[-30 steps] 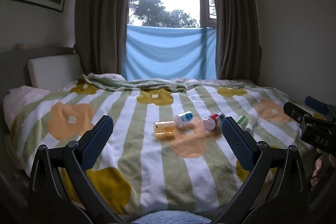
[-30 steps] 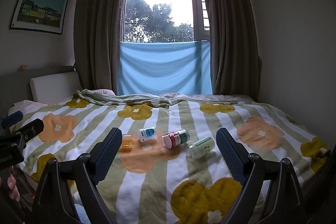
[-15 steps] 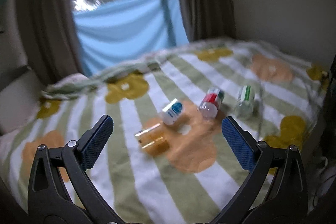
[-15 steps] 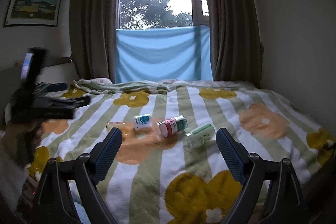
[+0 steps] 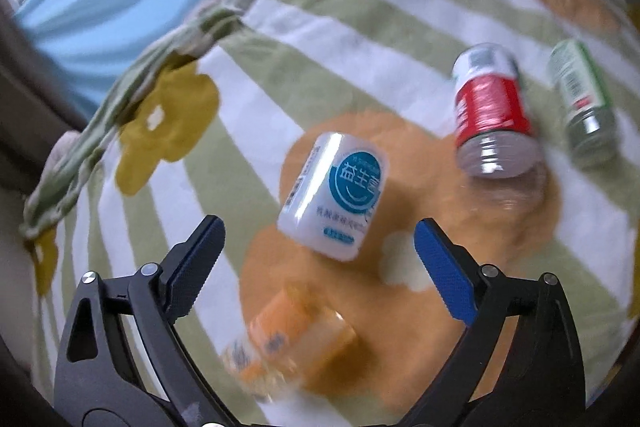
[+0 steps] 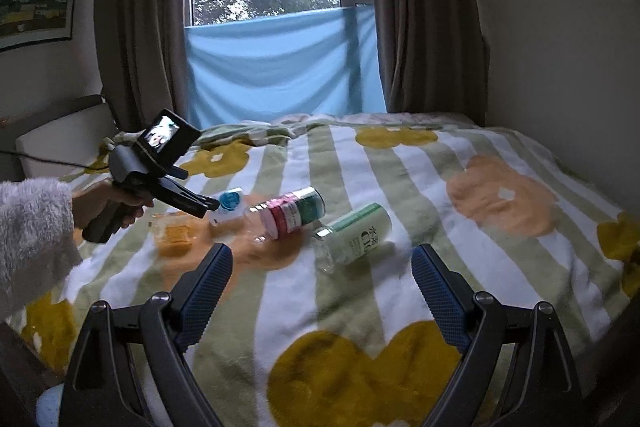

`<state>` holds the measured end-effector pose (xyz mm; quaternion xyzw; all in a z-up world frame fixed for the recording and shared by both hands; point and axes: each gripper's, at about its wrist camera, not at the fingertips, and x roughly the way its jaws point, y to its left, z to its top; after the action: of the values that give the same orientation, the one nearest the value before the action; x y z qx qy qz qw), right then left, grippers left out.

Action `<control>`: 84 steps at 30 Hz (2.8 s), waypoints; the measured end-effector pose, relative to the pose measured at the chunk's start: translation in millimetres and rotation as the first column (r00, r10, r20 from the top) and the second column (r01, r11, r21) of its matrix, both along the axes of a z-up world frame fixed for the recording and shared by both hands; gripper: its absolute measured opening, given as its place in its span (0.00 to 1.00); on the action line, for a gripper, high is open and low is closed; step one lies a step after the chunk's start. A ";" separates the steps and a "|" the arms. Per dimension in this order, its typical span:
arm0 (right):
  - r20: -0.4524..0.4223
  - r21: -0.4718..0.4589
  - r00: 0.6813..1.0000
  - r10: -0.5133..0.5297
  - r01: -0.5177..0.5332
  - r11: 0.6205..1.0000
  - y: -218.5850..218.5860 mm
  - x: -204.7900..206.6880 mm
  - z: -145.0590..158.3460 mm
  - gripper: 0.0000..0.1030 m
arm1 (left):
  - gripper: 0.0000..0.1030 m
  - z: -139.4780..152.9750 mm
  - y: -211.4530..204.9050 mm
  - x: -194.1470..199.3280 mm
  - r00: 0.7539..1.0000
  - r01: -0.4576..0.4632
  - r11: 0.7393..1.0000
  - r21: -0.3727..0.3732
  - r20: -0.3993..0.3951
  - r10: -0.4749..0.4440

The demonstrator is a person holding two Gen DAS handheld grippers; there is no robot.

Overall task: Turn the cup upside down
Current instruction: 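Reach the left tool down and close it on the white bottle, then lift the white bottle off the bedspread with the left tool, then close the right tool on the white bottle while the left tool releases it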

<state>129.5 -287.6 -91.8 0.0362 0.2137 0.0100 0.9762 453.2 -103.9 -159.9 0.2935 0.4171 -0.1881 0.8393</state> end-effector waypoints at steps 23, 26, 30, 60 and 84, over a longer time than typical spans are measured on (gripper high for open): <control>-0.041 0.034 0.999 0.034 -0.033 0.999 2.8 17.0 -22.4 0.87 | 0.62 -13.0 -5.4 9.3 0.992 0.048 0.998 0.042 -0.115 -0.043; -0.006 0.035 0.999 0.039 -0.039 0.999 4.7 5.9 -10.7 0.87 | 0.62 8.2 -2.4 -17.1 0.993 0.081 0.996 0.039 -0.090 -0.077; 0.026 0.037 0.998 0.051 -0.052 0.998 6.9 -8.7 3.5 0.87 | 0.62 32.2 -3.0 -69.7 0.984 0.151 0.988 0.027 -0.095 -0.148; -0.137 -0.104 0.937 0.321 -0.336 0.936 37.1 -61.7 -5.9 0.87 | 0.86 -17.5 1.4 -190.0 0.986 0.108 0.994 0.022 -0.131 -0.104; -0.758 -0.495 0.334 0.561 -0.854 -0.160 203.1 85.1 -66.2 0.87 | 1.00 32.1 85.6 -348.2 0.912 -0.330 0.707 -0.626 -0.018 0.409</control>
<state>214.6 -84.4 -158.1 -0.5996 0.2992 0.4368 0.6002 105.0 -18.2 -127.8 -0.0751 0.3306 -0.1232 0.9327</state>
